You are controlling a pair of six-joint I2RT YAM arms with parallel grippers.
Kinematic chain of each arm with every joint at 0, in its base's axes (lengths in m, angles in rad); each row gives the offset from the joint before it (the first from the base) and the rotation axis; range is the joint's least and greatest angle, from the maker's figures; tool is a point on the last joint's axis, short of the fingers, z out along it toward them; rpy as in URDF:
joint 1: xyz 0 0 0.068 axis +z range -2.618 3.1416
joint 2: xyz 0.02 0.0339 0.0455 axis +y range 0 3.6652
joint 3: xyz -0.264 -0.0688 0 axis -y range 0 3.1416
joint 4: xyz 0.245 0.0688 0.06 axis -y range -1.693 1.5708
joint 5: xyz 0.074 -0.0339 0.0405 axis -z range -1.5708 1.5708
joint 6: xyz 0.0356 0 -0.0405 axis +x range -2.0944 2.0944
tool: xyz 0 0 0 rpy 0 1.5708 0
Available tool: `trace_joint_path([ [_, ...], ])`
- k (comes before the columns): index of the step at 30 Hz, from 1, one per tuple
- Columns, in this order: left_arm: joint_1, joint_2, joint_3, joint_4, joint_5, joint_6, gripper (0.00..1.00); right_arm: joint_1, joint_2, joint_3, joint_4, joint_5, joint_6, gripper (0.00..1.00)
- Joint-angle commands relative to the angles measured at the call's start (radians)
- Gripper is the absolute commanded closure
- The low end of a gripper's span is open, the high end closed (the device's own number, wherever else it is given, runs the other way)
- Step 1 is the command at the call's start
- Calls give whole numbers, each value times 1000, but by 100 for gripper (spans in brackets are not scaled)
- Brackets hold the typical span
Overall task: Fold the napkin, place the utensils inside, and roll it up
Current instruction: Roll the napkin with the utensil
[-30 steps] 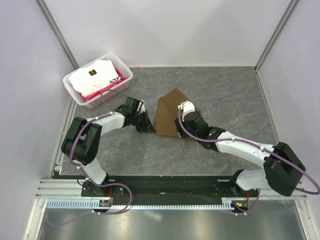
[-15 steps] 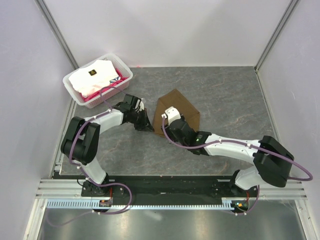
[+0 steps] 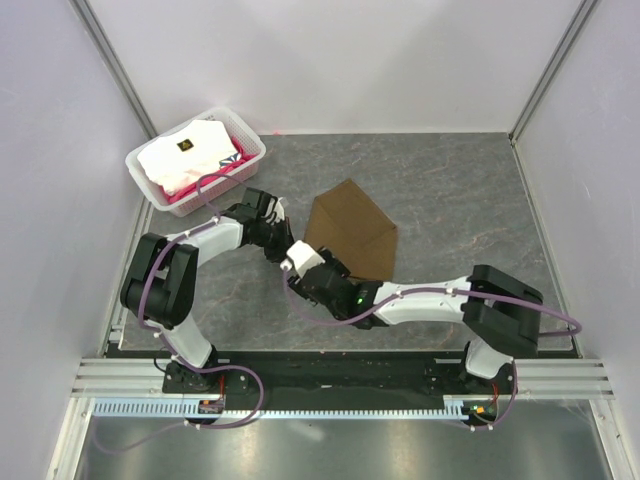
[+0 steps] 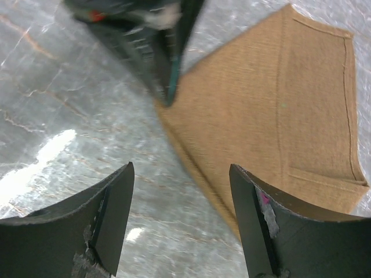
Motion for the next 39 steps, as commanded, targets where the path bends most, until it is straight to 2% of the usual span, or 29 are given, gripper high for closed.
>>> trace_joint_path([
  [1,7,-19,18,-2,51,42,98,56,78,50,78,140,-50,25],
  [4,8,-19,17,0,57,44,98,87,118,53,114,233,-84,25],
  [8,13,-21,17,-3,65,45,98,90,154,52,138,283,-110,25],
  [21,30,-24,15,-5,80,50,98,81,283,49,196,320,-182,26],
  [31,45,-19,15,-5,89,53,98,13,308,38,198,337,-196,31],
  [36,53,-22,14,-5,91,56,98,-5,303,7,210,341,-200,39],
  [39,54,-15,15,-5,95,53,98,-7,299,-11,238,329,-225,51],
])
